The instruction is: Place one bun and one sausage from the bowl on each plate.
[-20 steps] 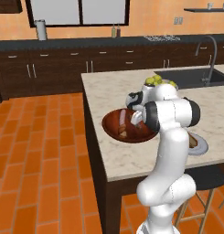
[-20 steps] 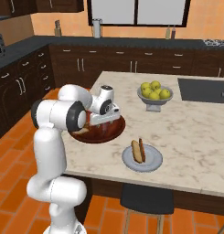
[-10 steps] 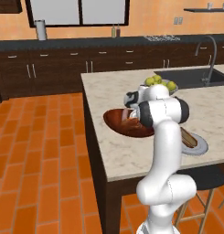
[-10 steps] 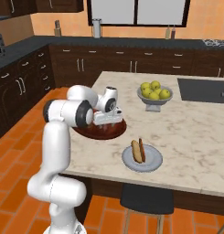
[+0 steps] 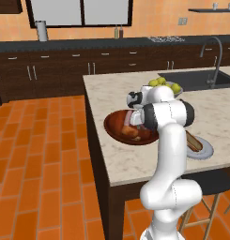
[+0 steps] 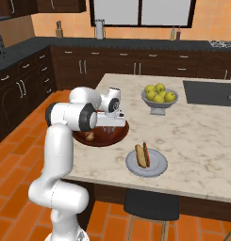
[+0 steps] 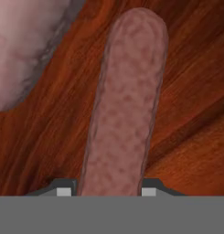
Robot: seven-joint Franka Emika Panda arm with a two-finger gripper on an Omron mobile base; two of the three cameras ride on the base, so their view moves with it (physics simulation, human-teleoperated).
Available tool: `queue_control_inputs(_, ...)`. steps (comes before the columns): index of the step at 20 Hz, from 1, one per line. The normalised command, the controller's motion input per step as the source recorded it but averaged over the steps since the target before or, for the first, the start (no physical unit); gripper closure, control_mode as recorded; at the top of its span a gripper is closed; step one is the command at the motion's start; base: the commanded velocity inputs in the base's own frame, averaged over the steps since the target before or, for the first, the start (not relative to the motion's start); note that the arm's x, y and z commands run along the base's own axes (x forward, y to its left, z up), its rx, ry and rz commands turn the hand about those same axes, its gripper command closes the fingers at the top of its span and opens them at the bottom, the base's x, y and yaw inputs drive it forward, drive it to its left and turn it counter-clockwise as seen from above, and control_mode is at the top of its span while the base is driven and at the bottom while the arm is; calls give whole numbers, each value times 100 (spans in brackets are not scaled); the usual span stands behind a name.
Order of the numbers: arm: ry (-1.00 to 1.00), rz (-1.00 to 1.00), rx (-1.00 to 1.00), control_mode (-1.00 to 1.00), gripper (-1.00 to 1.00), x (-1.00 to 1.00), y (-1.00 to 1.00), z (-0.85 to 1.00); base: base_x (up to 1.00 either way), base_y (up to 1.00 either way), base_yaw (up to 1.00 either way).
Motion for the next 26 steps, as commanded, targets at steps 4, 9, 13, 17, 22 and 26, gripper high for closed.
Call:
queue_control_inputs(4,-44,-4,-4,-100,100,-99,6,81,0,0,0)
queue_control_inputs(9,-41,-7,-5,-100,100,-100,-26,100,0,0,0)
queue_control_inputs(13,-31,-17,-2,-100,100,-99,-81,95,0,0,0)
queue_control_inputs(17,-7,-12,0,-100,100,-93,-100,92,0,0,0)
queue_control_inputs(22,15,-19,0,-100,100,-69,-100,79,0,0,0)
queue_control_inputs(26,30,-15,4,-100,100,-54,-100,2,0,0,0)
